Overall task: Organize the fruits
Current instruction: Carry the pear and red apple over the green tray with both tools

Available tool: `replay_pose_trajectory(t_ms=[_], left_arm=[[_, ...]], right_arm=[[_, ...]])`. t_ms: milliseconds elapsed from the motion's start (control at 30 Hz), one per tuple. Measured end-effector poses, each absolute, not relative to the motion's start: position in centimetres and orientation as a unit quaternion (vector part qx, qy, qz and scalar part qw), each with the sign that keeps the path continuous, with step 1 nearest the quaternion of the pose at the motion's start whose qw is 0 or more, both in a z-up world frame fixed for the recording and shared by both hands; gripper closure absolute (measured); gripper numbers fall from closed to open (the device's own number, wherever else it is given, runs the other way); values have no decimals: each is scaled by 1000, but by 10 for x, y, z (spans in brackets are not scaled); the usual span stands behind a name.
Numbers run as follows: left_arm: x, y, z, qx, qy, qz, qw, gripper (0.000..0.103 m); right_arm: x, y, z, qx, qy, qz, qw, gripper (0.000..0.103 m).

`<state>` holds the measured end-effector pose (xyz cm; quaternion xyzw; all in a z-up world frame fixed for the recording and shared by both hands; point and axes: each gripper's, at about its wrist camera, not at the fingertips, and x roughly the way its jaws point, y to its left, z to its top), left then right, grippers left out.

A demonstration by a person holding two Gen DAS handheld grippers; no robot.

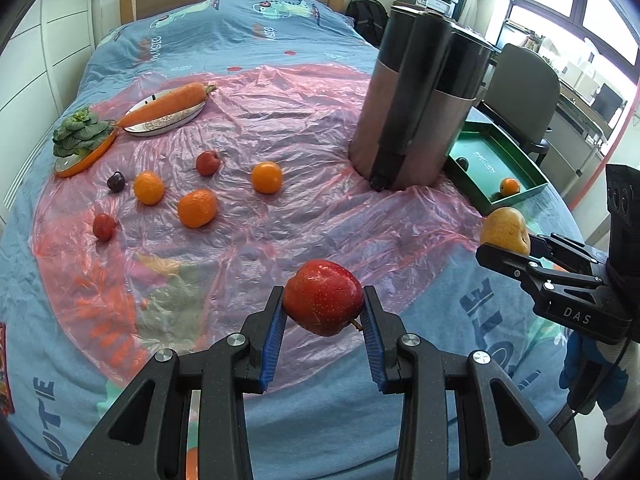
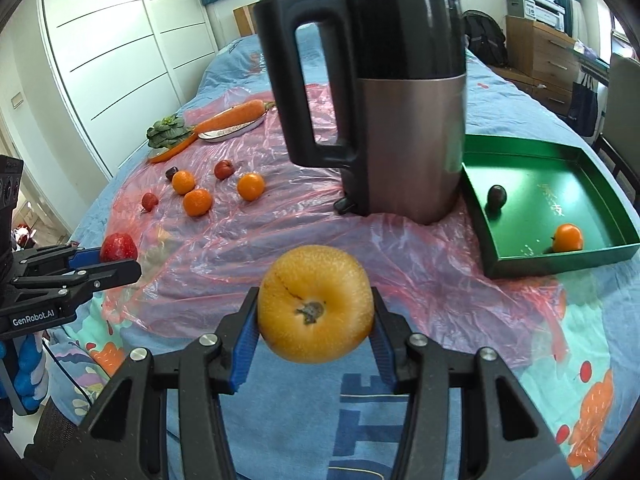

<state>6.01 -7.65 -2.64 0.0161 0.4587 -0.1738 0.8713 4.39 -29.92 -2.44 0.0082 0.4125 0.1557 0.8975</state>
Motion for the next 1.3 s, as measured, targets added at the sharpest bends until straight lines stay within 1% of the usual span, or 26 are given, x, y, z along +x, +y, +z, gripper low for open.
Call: replay_pose_trajectory(t_ms=[700,1300], left_arm=[[47,-204,-5,73,452,-281,844,71],[85,-303,-7,97,455,-340,817,71]], right_arm=[[49,-417,-6,67,377,68,921,15],[91,-505,-6,99,355,11,929,15]])
